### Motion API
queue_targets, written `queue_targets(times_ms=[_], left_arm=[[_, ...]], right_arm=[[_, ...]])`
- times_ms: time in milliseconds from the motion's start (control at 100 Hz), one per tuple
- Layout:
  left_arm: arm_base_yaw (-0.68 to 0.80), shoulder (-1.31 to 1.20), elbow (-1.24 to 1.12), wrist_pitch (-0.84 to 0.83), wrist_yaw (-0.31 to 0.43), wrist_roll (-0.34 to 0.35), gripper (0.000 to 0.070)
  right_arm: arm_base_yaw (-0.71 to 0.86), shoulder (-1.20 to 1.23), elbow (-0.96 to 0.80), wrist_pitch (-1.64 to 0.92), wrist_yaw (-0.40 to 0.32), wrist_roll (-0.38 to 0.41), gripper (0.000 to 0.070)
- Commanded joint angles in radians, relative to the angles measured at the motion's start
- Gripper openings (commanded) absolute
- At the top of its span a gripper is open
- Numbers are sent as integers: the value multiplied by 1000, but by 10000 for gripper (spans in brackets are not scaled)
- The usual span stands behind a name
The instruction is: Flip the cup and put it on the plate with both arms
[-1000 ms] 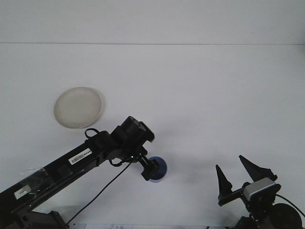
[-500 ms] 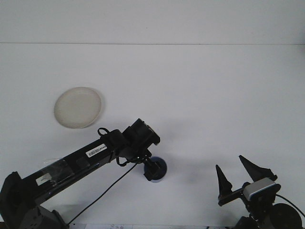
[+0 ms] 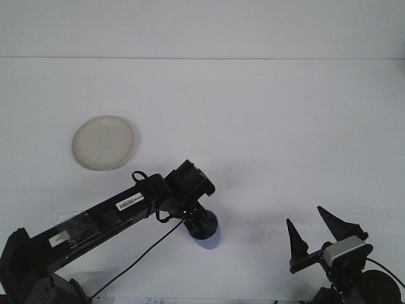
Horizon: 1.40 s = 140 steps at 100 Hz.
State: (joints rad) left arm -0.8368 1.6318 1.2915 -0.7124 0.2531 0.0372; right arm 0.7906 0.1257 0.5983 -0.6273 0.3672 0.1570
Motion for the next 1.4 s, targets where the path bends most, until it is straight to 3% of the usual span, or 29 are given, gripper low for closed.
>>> queue_targets(times_ms=[0, 150, 310, 510, 960, 1130, 1390], left_arm=[[-12, 20, 25, -2, -1, 7, 9], [-6, 11, 50, -34, -23, 11, 9], [47, -10, 159, -163, -138, 57, 9], [217, -24, 345, -288, -261, 62, 9], [808, 21, 415, -195, -265, 36, 9], [898, 98, 415, -149, -264, 24, 9], [923, 247, 416, -117, -265, 22, 10]], right_arm=[[8, -1, 8, 6, 0, 0, 560], [8, -1, 8, 7, 0, 0, 560], [8, -1, 8, 6, 0, -1, 560], [8, -1, 8, 7, 0, 0, 560], [8, -1, 8, 7, 0, 0, 560], [8, -1, 8, 7, 0, 0, 560], [8, -1, 8, 6, 0, 0, 559]])
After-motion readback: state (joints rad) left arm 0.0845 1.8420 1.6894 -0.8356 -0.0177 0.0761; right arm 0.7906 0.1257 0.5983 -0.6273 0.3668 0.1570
